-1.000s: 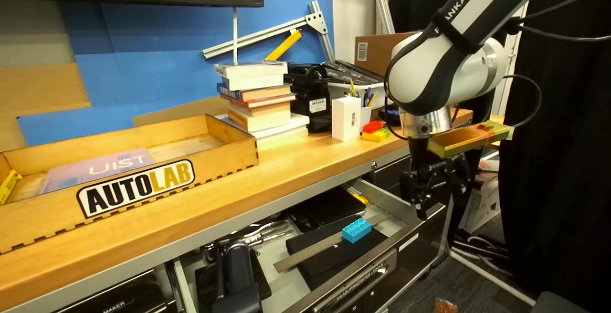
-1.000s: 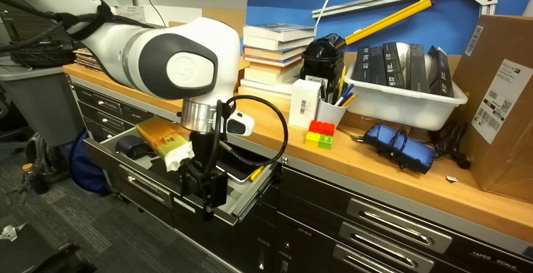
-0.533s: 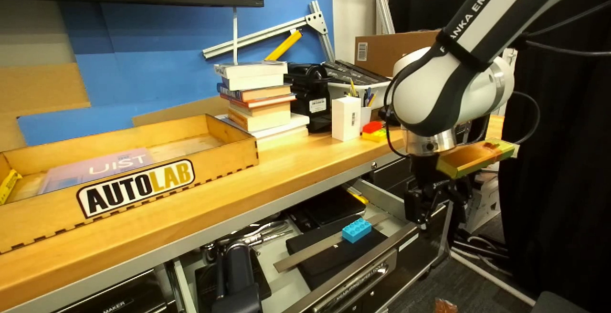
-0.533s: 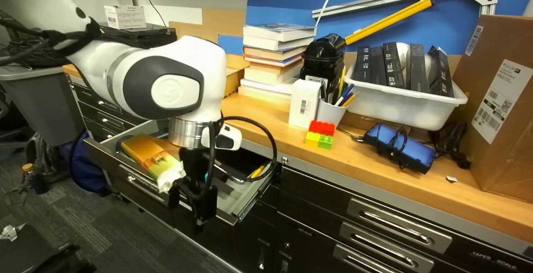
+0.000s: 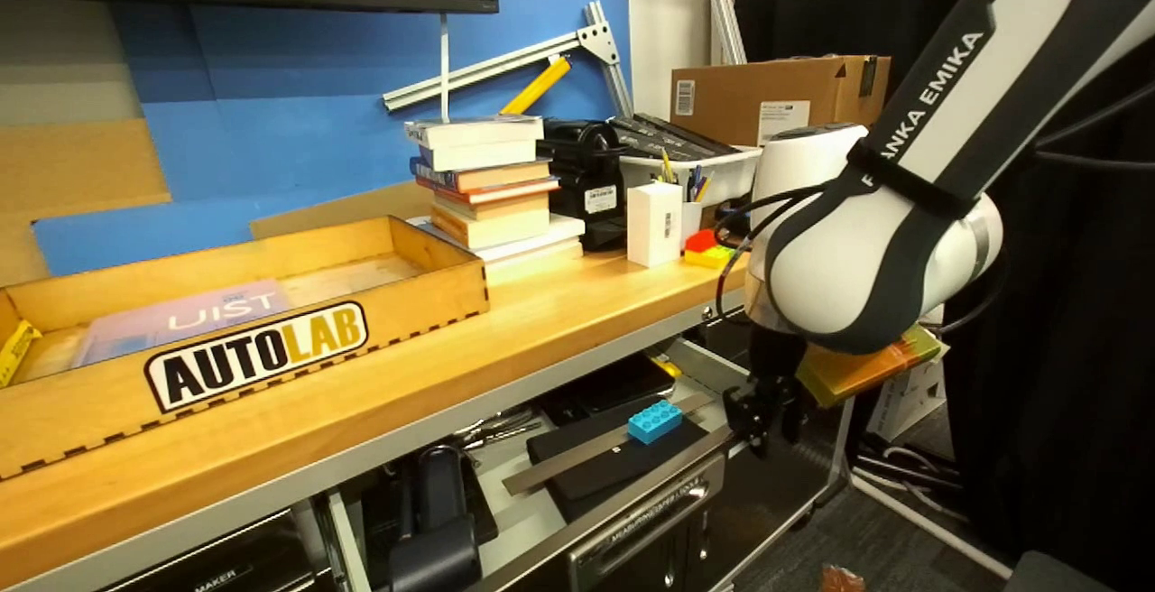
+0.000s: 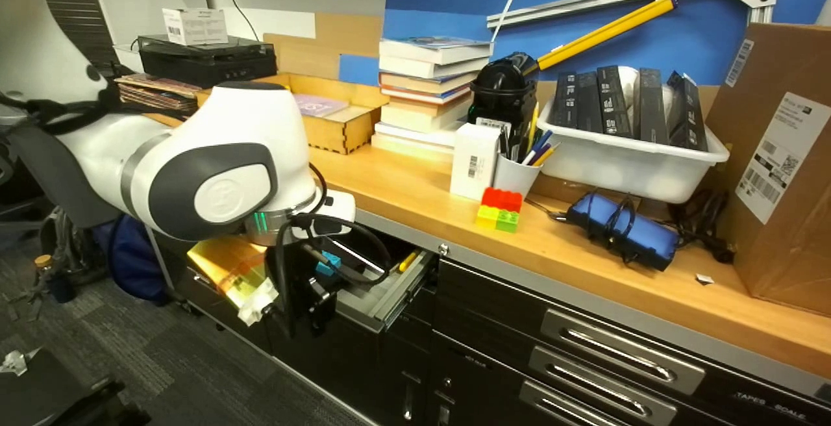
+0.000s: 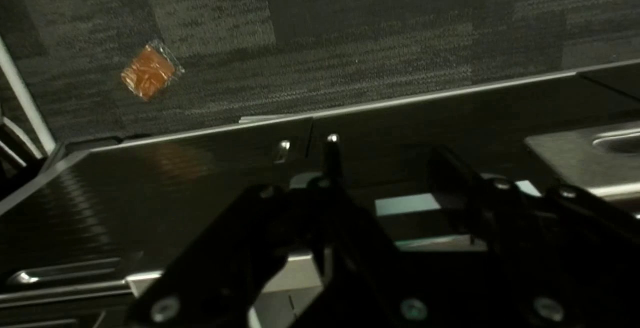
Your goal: Put the blue object in the open drawer then close the drawer
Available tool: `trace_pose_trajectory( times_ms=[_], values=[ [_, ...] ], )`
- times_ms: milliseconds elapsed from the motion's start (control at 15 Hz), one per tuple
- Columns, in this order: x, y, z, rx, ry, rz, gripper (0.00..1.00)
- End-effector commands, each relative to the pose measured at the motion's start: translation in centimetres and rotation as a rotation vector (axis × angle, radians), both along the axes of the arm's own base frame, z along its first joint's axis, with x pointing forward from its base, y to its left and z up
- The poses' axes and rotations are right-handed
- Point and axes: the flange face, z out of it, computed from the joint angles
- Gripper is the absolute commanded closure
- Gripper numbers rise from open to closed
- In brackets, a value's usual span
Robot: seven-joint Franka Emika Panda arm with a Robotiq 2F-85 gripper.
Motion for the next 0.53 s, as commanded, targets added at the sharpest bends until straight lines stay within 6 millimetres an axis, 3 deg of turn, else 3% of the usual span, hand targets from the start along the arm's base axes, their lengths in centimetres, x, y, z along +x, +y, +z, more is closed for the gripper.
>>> trace_pose_trajectory(
  times_ms=[0, 200, 467],
  values=[
    [0.7, 3.2, -1.0, 0.003, -0.121, 0.016, 0.80],
    [2.0, 5.5, -1.2, 0.002, -0.186, 0.035, 1.00],
    [3.2, 8.1, -1.2, 0.003, -0.251, 0.048, 0.98]
  ],
)
